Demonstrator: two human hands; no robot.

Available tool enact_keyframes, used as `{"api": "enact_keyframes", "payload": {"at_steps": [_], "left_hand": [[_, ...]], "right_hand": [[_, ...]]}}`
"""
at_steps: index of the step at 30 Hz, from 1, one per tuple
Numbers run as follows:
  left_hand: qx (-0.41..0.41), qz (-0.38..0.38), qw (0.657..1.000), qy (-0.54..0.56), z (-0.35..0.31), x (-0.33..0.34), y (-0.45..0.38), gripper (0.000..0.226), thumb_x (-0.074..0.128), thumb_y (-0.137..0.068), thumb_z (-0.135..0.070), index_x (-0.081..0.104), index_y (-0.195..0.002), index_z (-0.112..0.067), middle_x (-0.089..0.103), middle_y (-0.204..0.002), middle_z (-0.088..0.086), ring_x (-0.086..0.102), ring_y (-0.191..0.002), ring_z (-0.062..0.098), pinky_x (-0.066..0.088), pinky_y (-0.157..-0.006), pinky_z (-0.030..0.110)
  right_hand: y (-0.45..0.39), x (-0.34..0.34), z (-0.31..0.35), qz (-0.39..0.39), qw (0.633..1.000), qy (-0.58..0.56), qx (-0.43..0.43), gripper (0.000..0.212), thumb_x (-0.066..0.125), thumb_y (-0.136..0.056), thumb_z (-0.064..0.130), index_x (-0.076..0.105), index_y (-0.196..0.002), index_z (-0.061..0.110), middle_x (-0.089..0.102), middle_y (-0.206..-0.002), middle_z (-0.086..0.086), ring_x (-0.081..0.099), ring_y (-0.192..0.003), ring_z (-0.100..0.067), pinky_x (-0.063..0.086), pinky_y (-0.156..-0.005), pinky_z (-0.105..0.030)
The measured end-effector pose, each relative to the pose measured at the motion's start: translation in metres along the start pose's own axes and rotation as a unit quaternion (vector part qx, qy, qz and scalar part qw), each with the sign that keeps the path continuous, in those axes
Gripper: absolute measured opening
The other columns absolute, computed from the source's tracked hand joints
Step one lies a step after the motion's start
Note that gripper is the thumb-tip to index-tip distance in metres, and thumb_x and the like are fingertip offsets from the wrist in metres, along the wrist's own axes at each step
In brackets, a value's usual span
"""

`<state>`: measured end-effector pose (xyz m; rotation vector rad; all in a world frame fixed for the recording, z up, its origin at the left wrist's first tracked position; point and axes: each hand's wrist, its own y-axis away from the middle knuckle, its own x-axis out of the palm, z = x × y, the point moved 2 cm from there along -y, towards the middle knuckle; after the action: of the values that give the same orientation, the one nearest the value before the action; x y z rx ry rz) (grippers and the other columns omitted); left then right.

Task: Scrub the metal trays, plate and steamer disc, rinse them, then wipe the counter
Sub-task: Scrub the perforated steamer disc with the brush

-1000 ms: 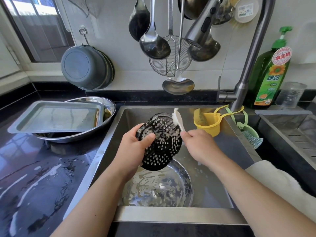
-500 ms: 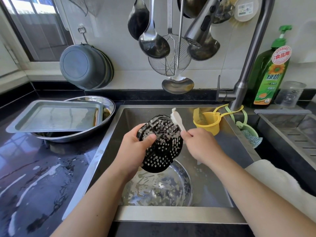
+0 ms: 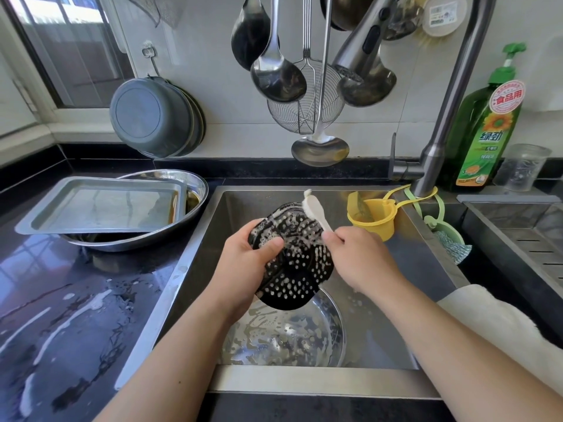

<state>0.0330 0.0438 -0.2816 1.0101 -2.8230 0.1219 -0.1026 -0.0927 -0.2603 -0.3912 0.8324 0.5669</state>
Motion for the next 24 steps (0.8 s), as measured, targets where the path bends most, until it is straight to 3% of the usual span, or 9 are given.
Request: {"api": "enact_keyframes", "payload": {"at_steps": [6,11,17,22,24], "left_hand": [[-0.002,-0.009,1.000,0.029,-0.001,-0.005,-0.001,0.025,0.061,-0.098,0.002,0.069,-0.118,-0.010,0.076,-0.109,0.016,0.074,-0.103,0.033,0.059,-0.085,0.044],[0.003,-0.013,0.999,0.032,-0.002,-0.005,-0.002,0.027,0.061,-0.098,0.003,0.067,-0.120,-0.010,0.076,-0.111,0.016,0.074,-0.105,0.033,0.059,-0.087,0.046],[0.000,-0.002,1.000,0.028,-0.001,-0.006,-0.003,0.027,0.060,-0.098,0.003,0.068,-0.120,-0.011,0.075,-0.112,0.018,0.072,-0.107,0.035,0.058,-0.088,0.046],[-0.007,0.006,0.999,0.031,-0.001,-0.004,-0.002,0.030,0.062,-0.097,0.004,0.066,-0.123,-0.012,0.075,-0.112,0.017,0.073,-0.106,0.036,0.059,-0.087,0.048],[-0.008,0.011,0.999,0.030,0.000,-0.003,-0.002,0.031,0.062,-0.097,0.004,0.065,-0.123,-0.012,0.075,-0.113,0.017,0.072,-0.108,0.036,0.059,-0.089,0.049]], "right_hand": [[0.015,0.017,0.017,0.104,0.992,0.016,-0.069,0.049,0.050,-0.102,0.044,0.049,-0.064,0.013,0.051,-0.060,0.001,0.048,-0.058,-0.020,0.031,-0.054,-0.033],[0.001,0.001,0.002,0.027,1.000,-0.002,-0.009,0.051,0.049,-0.103,0.040,0.041,-0.059,0.015,0.047,-0.061,-0.003,0.047,-0.064,-0.026,0.031,-0.055,-0.035],[0.016,0.015,0.016,0.111,0.992,0.003,-0.060,0.050,0.051,-0.102,0.044,0.046,-0.061,0.016,0.047,-0.058,0.003,0.044,-0.055,-0.019,0.029,-0.054,-0.033],[0.004,0.004,0.006,0.032,0.999,-0.009,-0.022,0.052,0.049,-0.104,0.040,0.039,-0.059,0.015,0.045,-0.058,-0.002,0.045,-0.059,-0.024,0.029,-0.054,-0.035],[0.006,0.004,0.006,0.040,0.999,-0.012,-0.026,0.052,0.049,-0.104,0.041,0.040,-0.059,0.016,0.045,-0.058,-0.001,0.044,-0.058,-0.022,0.029,-0.054,-0.034]]}}
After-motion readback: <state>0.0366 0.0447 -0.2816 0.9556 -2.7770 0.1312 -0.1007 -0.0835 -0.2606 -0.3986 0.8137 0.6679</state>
